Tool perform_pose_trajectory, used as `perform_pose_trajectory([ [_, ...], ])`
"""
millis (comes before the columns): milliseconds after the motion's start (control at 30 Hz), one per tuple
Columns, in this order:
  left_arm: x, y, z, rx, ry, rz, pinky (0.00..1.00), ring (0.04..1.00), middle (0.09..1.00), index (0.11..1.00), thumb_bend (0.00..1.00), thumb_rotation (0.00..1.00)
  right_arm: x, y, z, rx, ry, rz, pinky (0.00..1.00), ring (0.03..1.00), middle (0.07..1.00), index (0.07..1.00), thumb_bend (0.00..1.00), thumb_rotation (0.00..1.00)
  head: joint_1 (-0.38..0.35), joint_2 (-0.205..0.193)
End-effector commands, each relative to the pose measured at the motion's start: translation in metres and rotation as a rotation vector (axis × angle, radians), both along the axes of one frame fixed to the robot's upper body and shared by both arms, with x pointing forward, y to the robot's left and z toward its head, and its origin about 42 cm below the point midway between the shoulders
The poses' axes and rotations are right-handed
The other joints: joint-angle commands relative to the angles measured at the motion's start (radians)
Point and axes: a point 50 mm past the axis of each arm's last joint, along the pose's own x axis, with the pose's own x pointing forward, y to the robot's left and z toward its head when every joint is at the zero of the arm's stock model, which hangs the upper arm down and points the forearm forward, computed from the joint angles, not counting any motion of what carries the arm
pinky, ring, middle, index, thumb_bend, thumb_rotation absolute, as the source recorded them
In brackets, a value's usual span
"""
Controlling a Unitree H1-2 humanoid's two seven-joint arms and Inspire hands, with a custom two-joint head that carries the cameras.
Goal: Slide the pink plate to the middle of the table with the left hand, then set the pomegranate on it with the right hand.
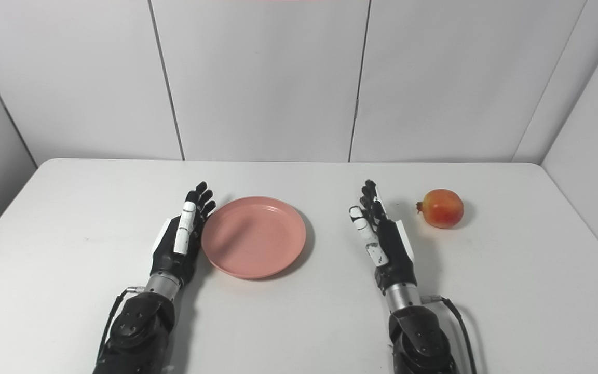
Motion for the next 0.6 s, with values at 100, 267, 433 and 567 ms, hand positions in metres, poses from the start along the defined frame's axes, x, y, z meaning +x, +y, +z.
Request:
perform_pose_trajectory([
  [100,0.003,-0.014,0.015,-0.031,-0.067,-0.043,0.98,0.996,1.000,1.000,0.60,1.00,0.010,0.007,0.025,0.023,-0.079,0.019,1.00,1.000,1.000,1.000,0.71,0.83,-0.004,0.000],
  [267,-0.001,-0.021,0.010,-0.060,-0.067,-0.014,0.92,0.948,0.955,0.946,0.61,1.00,0.010,0.008,0.025,0.023,-0.071,0.017,1.00,1.000,1.000,1.000,0.73,0.82,0.005,0.001],
  [433,-0.004,-0.029,0.009,-0.049,-0.066,-0.015,0.91,0.942,0.951,0.932,0.62,1.00,0.008,0.007,0.025,0.019,-0.071,0.014,1.00,1.000,1.000,1.000,0.72,0.83,0.014,0.005],
  [567,-0.006,-0.033,0.010,-0.028,-0.058,-0.016,0.90,0.938,0.954,0.929,0.63,1.00,0.007,0.006,0.026,0.013,-0.072,0.017,1.00,1.000,1.000,1.000,0.71,0.83,0.017,0.009],
])
